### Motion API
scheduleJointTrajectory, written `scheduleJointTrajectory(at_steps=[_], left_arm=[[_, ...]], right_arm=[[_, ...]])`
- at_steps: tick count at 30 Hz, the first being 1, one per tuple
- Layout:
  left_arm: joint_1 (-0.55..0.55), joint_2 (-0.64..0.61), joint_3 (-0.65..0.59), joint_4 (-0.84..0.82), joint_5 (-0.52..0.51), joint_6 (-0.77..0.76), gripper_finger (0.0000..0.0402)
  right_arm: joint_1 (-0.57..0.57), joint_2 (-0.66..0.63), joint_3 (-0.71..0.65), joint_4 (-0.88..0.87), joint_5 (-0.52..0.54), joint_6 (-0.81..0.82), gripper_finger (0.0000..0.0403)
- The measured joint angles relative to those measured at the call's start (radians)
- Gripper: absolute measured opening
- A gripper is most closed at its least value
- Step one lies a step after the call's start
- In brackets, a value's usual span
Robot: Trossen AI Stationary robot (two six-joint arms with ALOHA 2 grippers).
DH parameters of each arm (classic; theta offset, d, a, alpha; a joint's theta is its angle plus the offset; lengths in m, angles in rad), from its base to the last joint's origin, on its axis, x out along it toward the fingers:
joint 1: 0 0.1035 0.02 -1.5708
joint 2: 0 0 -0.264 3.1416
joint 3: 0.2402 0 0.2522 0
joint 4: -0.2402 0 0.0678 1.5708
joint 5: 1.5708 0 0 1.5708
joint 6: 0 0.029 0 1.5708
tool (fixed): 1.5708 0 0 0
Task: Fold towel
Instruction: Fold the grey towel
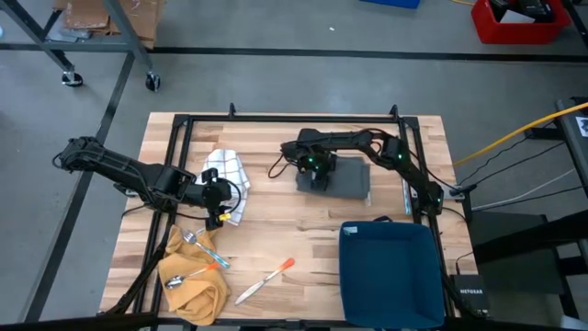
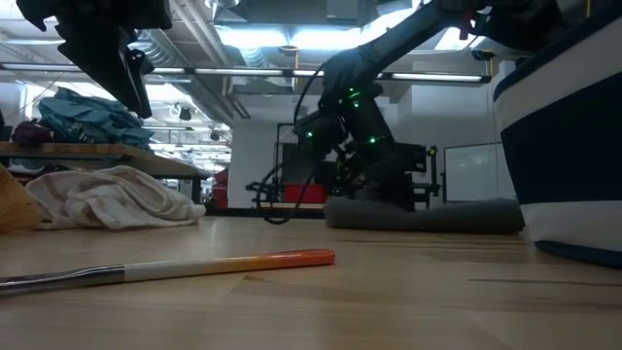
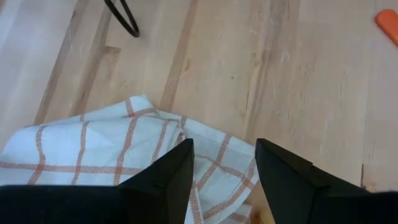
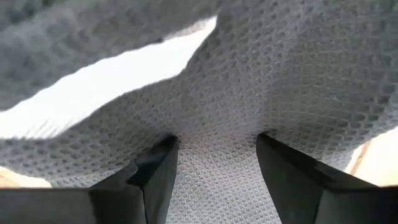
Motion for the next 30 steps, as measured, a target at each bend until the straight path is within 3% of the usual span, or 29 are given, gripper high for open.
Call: scheduleJointTrajectory(at_steps=[11, 30], left_arm=[[0.000, 0.000, 0.000, 0.002, -0.023, 0.001, 0.0164], [0.000, 0.000, 0.000, 0.002, -0.080, -0.022, 0.0164]], right_arm=[[-0.005, -0.023, -0.008, 0.005, 0.095, 0.024, 0.0224], [0.010, -0.283, 0.090, -0.030, 0.049, 0.063, 0.0224]])
